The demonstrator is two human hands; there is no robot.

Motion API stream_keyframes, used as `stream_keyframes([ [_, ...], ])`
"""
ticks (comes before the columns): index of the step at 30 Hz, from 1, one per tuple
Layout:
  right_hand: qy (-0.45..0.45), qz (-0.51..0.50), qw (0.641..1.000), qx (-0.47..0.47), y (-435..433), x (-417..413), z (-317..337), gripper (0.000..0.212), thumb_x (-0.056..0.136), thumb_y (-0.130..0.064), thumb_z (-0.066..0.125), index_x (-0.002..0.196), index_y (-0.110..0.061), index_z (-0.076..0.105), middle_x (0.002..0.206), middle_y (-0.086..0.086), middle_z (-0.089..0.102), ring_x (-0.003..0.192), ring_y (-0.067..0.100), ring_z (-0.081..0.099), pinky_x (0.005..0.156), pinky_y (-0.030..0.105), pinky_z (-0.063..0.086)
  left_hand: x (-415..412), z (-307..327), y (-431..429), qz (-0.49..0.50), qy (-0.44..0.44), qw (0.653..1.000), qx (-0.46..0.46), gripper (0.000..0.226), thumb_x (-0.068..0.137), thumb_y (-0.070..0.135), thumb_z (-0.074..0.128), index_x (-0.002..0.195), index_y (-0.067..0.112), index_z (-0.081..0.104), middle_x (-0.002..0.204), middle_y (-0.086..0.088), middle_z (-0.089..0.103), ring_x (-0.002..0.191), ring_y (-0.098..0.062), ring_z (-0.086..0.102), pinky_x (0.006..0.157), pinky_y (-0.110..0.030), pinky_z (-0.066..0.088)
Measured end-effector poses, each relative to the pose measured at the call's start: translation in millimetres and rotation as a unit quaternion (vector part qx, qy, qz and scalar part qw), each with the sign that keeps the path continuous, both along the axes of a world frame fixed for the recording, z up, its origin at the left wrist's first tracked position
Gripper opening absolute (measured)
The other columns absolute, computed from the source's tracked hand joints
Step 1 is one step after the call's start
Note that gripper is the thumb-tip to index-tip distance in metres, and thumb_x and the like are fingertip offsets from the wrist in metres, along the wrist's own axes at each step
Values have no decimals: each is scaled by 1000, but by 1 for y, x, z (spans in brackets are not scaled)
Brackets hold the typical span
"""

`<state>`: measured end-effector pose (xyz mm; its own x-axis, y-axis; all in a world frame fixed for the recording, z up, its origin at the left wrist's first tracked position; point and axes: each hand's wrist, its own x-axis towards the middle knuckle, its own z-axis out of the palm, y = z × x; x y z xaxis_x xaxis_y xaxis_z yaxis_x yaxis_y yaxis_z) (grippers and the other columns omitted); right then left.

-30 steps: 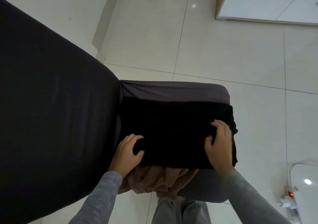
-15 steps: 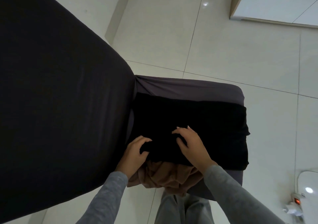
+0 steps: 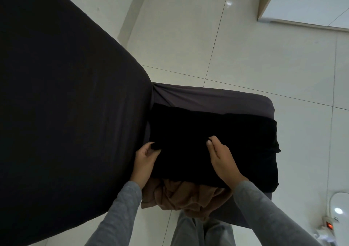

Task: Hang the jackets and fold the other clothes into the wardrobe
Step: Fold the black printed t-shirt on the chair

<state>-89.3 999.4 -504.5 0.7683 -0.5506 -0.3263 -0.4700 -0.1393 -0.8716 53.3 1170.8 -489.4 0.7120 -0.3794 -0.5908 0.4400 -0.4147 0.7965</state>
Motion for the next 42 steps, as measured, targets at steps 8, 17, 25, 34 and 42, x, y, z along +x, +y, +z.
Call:
stream_keyframes([
  [8,159,155,968,-119,-12,18,6,56,74,-61,66,113,-26,48,102,-12,60,90,8,57,88,30,43,33,3,-46,-21,-80,997,11,33,94,33,54,74,9,46,64,-8,40,57,-20,37,49,-26,34],
  [17,87,-90,991,49,-20,27,-2,39,93,-37,53,60,-21,41,53,-6,45,51,12,46,54,40,42,41,-12,-55,-26,-104,994,16,17,96,23,51,88,19,65,78,3,67,72,-4,63,66,-17,50],
  [25,132,-114,984,-44,-30,31,3,17,94,-22,51,79,-15,54,67,0,59,57,14,53,54,31,44,46,-21,-66,-100,-281,932,207,21,94,22,54,111,12,58,101,-2,55,94,-18,55,76,-27,43],
  [34,147,-352,908,-172,-40,-16,-4,20,88,-9,56,108,-8,56,110,6,53,106,20,45,89,26,28,-16,-34,-70,-400,-534,741,79,35,93,30,48,118,10,62,125,-7,59,124,-19,48,103,-40,39],
  [42,277,-530,781,181,-105,-72,-29,50,91,-41,54,107,6,59,98,15,56,103,36,56,88,39,42,-49,-34,-98,-437,-493,749,65,44,84,26,54,127,20,57,138,-1,50,135,-16,38,113,-44,24],
])
